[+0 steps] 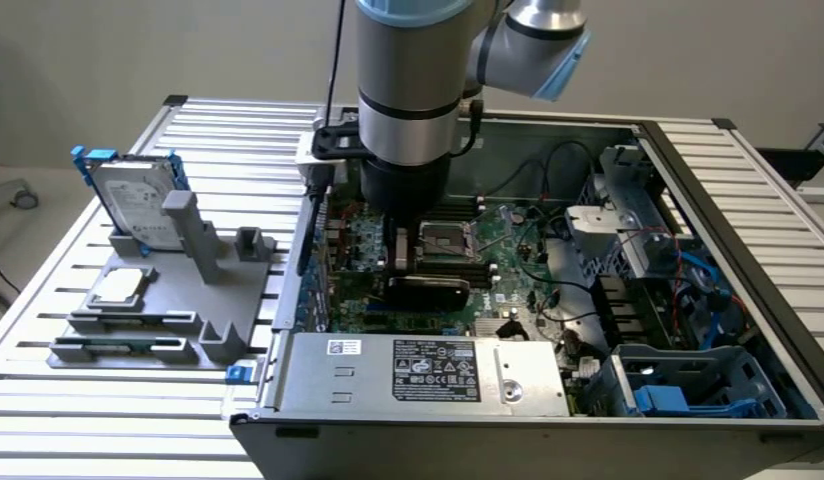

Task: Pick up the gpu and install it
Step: 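Press down on the gpu until it lock into place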

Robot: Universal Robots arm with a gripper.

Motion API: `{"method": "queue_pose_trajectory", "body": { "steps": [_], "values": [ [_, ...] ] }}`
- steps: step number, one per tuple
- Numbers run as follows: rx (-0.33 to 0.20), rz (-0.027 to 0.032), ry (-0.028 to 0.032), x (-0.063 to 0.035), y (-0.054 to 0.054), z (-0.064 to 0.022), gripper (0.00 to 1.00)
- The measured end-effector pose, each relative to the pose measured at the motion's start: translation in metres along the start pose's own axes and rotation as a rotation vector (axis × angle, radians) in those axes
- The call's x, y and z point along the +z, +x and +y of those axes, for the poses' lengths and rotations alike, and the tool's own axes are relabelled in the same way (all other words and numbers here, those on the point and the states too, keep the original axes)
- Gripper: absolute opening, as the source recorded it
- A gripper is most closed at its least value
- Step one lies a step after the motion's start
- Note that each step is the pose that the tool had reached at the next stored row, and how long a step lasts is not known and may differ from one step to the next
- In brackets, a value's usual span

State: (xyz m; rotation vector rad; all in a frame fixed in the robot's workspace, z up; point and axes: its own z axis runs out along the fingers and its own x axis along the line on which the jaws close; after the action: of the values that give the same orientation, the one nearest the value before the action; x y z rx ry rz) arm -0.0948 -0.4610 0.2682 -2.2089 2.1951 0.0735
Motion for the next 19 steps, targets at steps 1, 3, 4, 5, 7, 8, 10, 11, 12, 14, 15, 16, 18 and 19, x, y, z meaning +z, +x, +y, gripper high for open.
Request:
{"method": "queue_pose_trajectory", "body": {
  "steps": [1, 3, 4, 5, 7, 8, 10, 11, 12, 14, 15, 16, 18, 19],
  "values": [
    [0.0, 0.0008, -0.0018, -0.0022, 0.0, 0.0, 0.11],
    [0.0, 0.0001, -0.0029, -0.0042, 0.0, 0.0003, 0.11],
    [0.0, -0.0004, -0.0034, -0.0047, 0.0, 0.0009, 0.11],
    [0.0, -0.0011, -0.0042, -0.0049, 0.0, 0.0019, 0.11],
    [0.0, -0.0028, -0.0098, -0.0056, 0.0, 0.0046, 0.11],
    [0.001, -0.0039, -0.0147, -0.0061, 0.0, 0.0059, 0.11],
    [0.001, -0.0054, -0.0244, -0.007, 0.0, 0.0086, 0.11],
    [0.001, -0.0057, -0.0292, -0.0074, 0.0, 0.0099, 0.11],
    [0.002, -0.0057, -0.0337, -0.0079, 0.0, 0.0111, 0.11],
    [0.002, -0.0058, -0.0405, -0.0085, 0.0, 0.0134, 0.11],
    [0.002, -0.0058, -0.0439, -0.0089, 0.0, 0.0144, 0.11],
    [0.002, -0.006, -0.0462, -0.0094, 0.0, 0.0152, 0.11],
    [0.003, -0.0059, -0.0502, -0.0107, 0.0, 0.0167, 0.11],
    [0.003, -0.0058, -0.0518, -0.0115, -0.001, 0.0172, 0.11]
  ]
}}
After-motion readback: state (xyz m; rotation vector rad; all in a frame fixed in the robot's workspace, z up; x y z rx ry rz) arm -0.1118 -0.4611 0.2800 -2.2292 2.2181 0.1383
